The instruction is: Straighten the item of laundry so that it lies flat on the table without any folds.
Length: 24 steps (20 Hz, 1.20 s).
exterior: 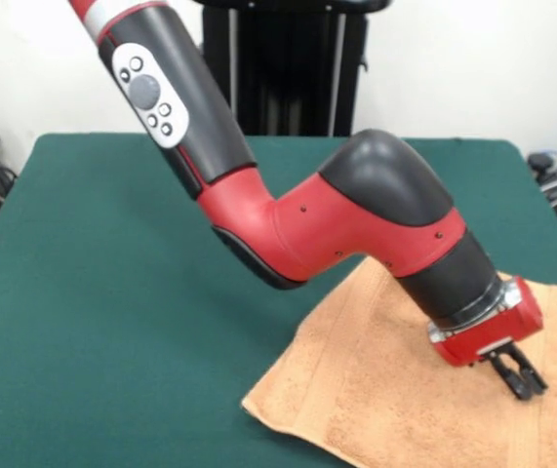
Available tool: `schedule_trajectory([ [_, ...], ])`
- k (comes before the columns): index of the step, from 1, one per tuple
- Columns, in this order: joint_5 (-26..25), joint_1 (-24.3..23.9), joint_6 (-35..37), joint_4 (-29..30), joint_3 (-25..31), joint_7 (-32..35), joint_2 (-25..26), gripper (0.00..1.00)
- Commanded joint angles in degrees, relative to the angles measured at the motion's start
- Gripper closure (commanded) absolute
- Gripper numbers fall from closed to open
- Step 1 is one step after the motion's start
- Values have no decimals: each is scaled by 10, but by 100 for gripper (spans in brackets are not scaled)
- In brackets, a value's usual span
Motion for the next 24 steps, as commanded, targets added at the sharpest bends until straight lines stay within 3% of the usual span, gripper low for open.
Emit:
schedule_trajectory([
  [1, -1, 37, 11, -27, -78, 33, 52, 100],
  [24, 13, 44, 14, -24, -77, 42, 41, 100],
])
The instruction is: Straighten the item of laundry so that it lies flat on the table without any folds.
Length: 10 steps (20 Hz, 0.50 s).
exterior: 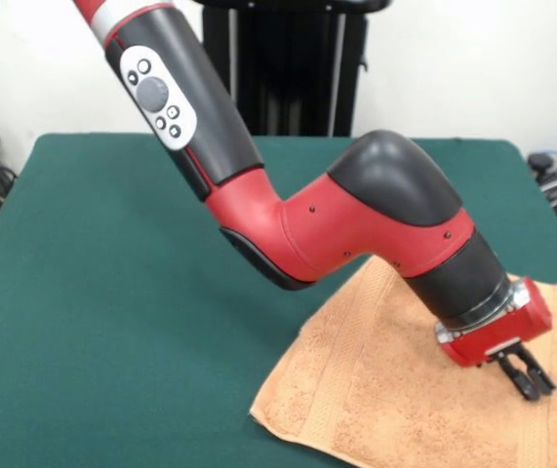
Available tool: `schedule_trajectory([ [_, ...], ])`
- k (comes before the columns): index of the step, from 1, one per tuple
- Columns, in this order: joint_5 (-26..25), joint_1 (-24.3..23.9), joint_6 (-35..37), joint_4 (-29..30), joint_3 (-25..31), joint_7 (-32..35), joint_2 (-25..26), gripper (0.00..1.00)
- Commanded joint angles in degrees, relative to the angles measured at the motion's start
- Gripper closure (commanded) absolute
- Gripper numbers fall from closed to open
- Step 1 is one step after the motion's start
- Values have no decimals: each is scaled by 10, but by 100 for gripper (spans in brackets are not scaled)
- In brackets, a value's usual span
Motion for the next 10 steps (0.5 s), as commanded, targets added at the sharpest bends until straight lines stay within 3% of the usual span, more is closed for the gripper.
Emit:
schedule_trajectory([
  [1, 9, 40, 20, -21, -79, 46, 37, 100],
  [4, 15, 43, 17, -11, -88, 65, 18, 100],
  [10, 38, 43, 53, 42, -111, 95, -77, 100],
])
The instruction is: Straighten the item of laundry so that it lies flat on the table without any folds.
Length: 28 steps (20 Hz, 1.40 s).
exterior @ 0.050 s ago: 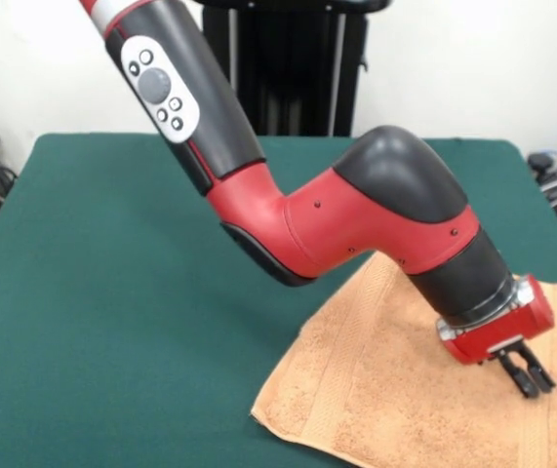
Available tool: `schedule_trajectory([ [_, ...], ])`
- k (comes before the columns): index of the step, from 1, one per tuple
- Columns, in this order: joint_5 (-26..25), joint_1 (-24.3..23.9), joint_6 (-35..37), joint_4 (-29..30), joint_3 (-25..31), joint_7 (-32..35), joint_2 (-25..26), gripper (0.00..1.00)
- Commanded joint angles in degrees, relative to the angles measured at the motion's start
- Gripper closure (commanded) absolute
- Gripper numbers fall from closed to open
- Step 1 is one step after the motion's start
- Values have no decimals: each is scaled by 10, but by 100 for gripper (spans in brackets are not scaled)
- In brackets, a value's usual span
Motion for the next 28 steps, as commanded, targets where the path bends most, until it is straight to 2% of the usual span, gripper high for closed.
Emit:
schedule_trajectory([
  [1, 29, 24, 59, 48, -93, 99, -65, 100],
  [5, 49, 16, 77, 69, -96, 89, -95, 100],
  [21, 76, 3, 102, 94, -112, 63, -141, 100],
  [25, 81, 14, 94, 91, -125, 70, -149, 100],
  [28, 70, 43, 89, 75, -160, 81, -170, 100],
])
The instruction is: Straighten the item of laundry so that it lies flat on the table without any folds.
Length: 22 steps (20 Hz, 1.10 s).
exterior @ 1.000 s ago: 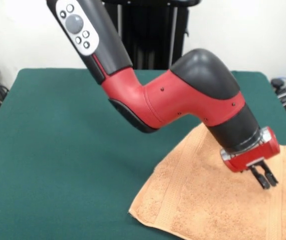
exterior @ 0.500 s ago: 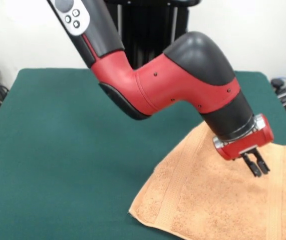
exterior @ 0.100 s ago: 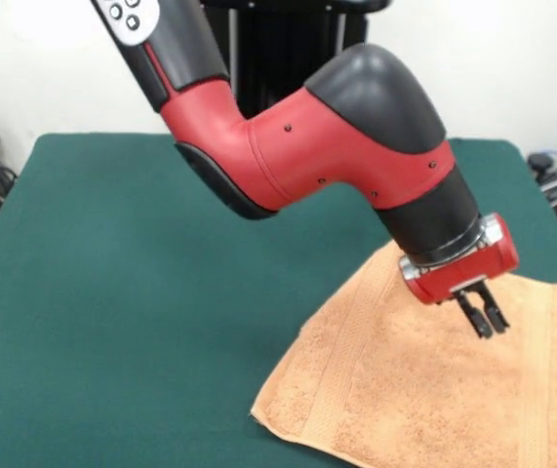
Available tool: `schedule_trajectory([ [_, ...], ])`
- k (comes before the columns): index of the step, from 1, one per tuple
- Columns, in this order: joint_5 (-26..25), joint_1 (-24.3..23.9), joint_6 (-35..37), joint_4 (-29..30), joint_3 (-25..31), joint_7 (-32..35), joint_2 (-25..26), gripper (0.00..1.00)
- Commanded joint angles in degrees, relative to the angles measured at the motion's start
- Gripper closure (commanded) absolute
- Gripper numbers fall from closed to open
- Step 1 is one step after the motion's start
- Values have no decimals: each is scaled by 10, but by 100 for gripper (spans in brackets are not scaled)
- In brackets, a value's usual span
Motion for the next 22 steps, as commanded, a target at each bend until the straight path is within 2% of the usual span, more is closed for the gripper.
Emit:
schedule_trajectory([
  [1, 4, 49, 43, -16, -105, 85, -38, 100],
  [5, -7, 87, 79, -87, -157, 70, -49, 100],
  [7, -30, 101, 55, -118, -181, 60, -50, 100],
  [9, -53, 118, -11, -134, -211, 73, -53, 100],
  [11, -54, 118, -35, -139, -216, 72, -49, 100],
  [15, -45, 144, -36, -153, -251, 91, -48, 100],
  [18, -24, 133, -35, -155, -243, 91, -35, 100],
  [22, -14, 133, -33, -149, -245, 93, -40, 100],
])
